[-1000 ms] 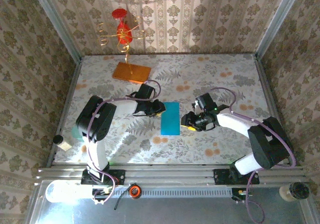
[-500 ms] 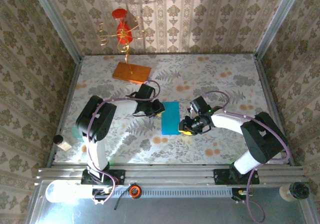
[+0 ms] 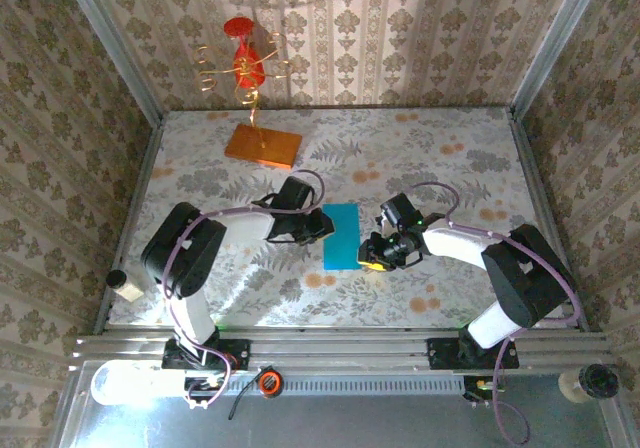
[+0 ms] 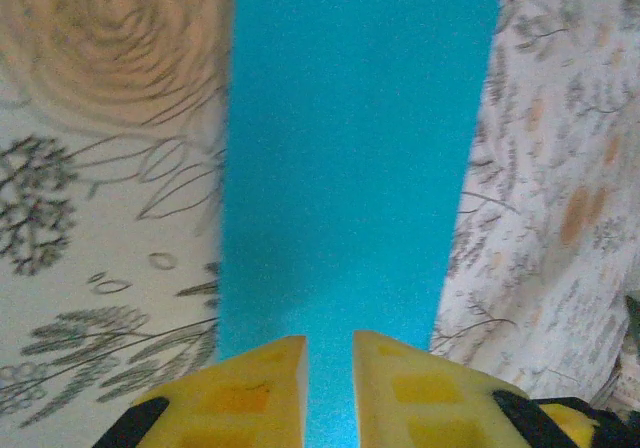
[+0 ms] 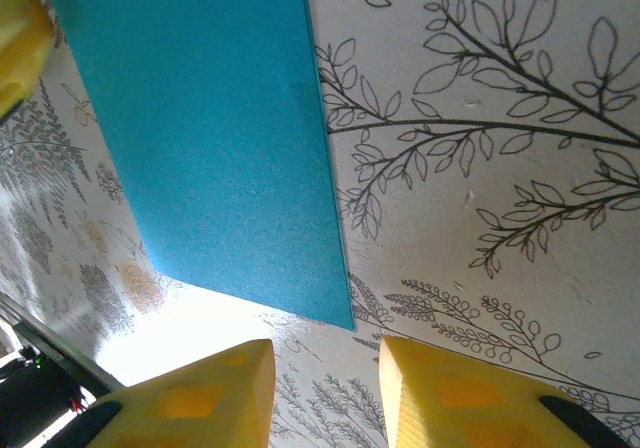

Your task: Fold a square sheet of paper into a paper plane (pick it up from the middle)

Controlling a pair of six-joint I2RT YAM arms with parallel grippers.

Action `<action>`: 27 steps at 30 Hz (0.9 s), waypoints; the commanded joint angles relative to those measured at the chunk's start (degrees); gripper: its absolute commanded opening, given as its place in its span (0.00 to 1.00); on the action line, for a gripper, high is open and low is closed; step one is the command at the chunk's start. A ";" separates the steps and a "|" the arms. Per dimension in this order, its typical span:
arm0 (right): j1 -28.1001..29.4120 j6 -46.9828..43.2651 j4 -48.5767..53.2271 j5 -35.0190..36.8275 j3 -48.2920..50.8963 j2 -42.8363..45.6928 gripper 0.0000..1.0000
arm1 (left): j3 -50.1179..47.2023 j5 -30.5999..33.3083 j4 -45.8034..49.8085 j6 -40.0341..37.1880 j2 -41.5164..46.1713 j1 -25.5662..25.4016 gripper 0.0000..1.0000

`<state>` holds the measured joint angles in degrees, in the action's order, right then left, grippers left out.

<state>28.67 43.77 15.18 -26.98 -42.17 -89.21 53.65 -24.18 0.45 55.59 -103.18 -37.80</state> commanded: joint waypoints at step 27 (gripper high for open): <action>0.95 0.79 -1.97 -0.08 0.00 -2.88 0.30 | -7.17 3.42 -2.50 8.83 -4.49 2.38 0.11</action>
<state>29.19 43.79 13.37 -27.00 -41.87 -91.07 48.75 -25.56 -7.79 63.48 -104.51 -36.23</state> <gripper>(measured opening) 0.301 0.112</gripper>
